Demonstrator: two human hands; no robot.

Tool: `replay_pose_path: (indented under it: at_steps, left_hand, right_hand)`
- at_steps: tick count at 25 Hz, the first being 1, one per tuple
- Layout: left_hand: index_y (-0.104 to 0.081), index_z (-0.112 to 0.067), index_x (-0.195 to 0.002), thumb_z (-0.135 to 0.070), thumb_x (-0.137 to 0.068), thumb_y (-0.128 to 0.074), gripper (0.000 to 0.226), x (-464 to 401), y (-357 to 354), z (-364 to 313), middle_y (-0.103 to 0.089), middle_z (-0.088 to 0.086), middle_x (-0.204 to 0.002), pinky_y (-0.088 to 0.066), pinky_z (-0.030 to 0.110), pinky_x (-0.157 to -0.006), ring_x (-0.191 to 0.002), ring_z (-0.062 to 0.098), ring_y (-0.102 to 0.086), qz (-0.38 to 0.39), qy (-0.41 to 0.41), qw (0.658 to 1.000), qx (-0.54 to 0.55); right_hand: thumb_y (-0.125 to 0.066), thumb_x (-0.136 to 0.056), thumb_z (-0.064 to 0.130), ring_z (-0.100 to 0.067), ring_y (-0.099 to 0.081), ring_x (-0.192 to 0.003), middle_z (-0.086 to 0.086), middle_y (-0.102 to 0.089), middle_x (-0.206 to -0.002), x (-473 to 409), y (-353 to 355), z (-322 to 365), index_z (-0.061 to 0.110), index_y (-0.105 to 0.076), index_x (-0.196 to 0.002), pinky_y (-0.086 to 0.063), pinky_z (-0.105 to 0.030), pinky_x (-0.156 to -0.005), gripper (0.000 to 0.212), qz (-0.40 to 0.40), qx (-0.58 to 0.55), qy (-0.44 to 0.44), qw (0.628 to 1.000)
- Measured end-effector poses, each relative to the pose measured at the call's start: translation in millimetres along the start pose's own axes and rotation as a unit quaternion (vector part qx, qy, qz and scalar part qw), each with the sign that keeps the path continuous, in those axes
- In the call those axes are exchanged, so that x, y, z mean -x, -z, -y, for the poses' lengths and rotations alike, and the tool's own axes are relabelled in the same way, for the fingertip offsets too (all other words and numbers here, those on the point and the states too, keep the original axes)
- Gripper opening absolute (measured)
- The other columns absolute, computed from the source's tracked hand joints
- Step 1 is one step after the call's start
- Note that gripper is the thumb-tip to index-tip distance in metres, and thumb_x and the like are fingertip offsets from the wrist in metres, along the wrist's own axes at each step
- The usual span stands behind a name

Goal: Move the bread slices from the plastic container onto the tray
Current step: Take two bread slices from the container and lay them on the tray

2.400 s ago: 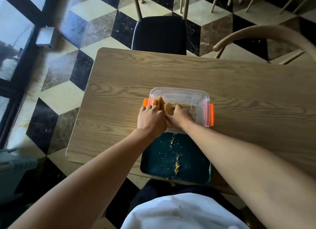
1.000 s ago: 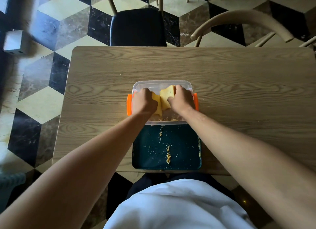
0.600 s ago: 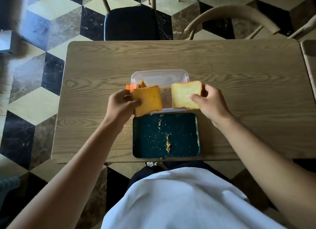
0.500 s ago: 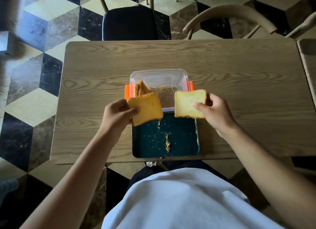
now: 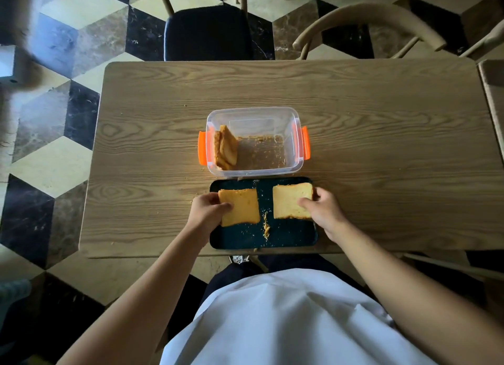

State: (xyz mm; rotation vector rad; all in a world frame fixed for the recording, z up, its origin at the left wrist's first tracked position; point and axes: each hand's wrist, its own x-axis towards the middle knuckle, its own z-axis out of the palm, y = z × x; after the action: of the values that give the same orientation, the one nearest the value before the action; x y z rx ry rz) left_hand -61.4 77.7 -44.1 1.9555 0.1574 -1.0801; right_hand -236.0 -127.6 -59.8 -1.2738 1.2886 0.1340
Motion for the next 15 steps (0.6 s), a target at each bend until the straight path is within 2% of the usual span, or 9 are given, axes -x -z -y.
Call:
replay_pose_path:
  at_steps: [2, 4, 7, 9, 12, 15]
  left_hand:
    - [-0.070, -0.016, -0.086, -0.006, -0.080, -0.074, 0.012, -9, -5, -6, -0.071, 0.010, -0.087, -0.060, 0.050, -0.073, -0.084, 0.031, -0.068, -0.011, -0.012, 0.999, -0.033]
    - [-0.070, -0.013, -0.086, -0.006, -0.079, -0.073, 0.010, -16, -10, -8, -0.072, 0.012, -0.088, -0.059, 0.054, -0.080, -0.088, 0.034, -0.069, -0.024, -0.015, 0.998, -0.061]
    - [-0.070, -0.007, -0.094, -0.008, -0.077, -0.073, 0.018, -20, -19, -7, -0.073, 0.014, -0.092, -0.058, 0.053, -0.083, -0.089, 0.032, -0.069, -0.048, -0.022, 0.992, -0.112]
    - [-0.067, -0.009, -0.101, -0.011, -0.076, -0.072, 0.025, -18, -24, -7, -0.071, 0.011, -0.097, -0.058, 0.047, -0.082, -0.090, 0.029, -0.067, -0.063, -0.033, 0.986, -0.153]
    - [-0.056, -0.010, -0.116, -0.015, -0.079, -0.069, 0.040, -13, -29, -5, -0.067, 0.011, -0.106, -0.050, 0.036, -0.076, -0.095, 0.031, -0.062, -0.070, -0.073, 0.961, -0.257]
    - [-0.041, -0.004, -0.139, -0.012, -0.082, -0.064, 0.062, -8, -31, 2, -0.061, 0.020, -0.122, -0.046, 0.041, -0.084, -0.108, 0.038, -0.056, -0.088, -0.138, 0.915, -0.370]
  right_hand:
    - [-0.069, -0.089, 0.010, -0.018, -0.067, -0.092, -0.008, -0.070, -0.109, -11, -7, 5, 0.010, -0.060, -0.122, -0.051, -0.025, -0.069, 0.034, 0.001, 0.006, -0.005, 1.000]
    - [-0.069, -0.088, 0.010, -0.017, -0.066, -0.091, -0.005, -0.069, -0.106, -18, -12, 9, 0.012, -0.059, -0.122, -0.050, -0.026, -0.069, 0.035, 0.003, 0.013, -0.012, 1.000]
    - [-0.066, -0.089, 0.009, -0.027, -0.066, -0.103, -0.011, -0.067, -0.115, -24, -18, 9, 0.009, -0.056, -0.125, -0.054, -0.037, -0.085, 0.038, 0.000, 0.014, -0.014, 1.000]
    - [-0.064, -0.091, 0.009, -0.030, -0.063, -0.111, -0.011, -0.064, -0.118, -22, -21, 11, 0.007, -0.051, -0.129, -0.051, -0.040, -0.092, 0.041, -0.011, 0.040, -0.004, 0.999]
    - [-0.064, -0.092, 0.020, -0.030, -0.061, -0.110, -0.013, -0.062, -0.123, -15, -18, 17, 0.006, -0.039, -0.141, -0.050, -0.046, -0.097, 0.057, -0.019, 0.184, 0.034, 0.982]
    - [-0.063, -0.092, 0.034, -0.034, -0.061, -0.111, -0.020, -0.056, -0.130, -7, -14, 22, 0.005, -0.025, -0.151, -0.050, -0.038, -0.088, 0.076, -0.021, 0.349, 0.041, 0.936]
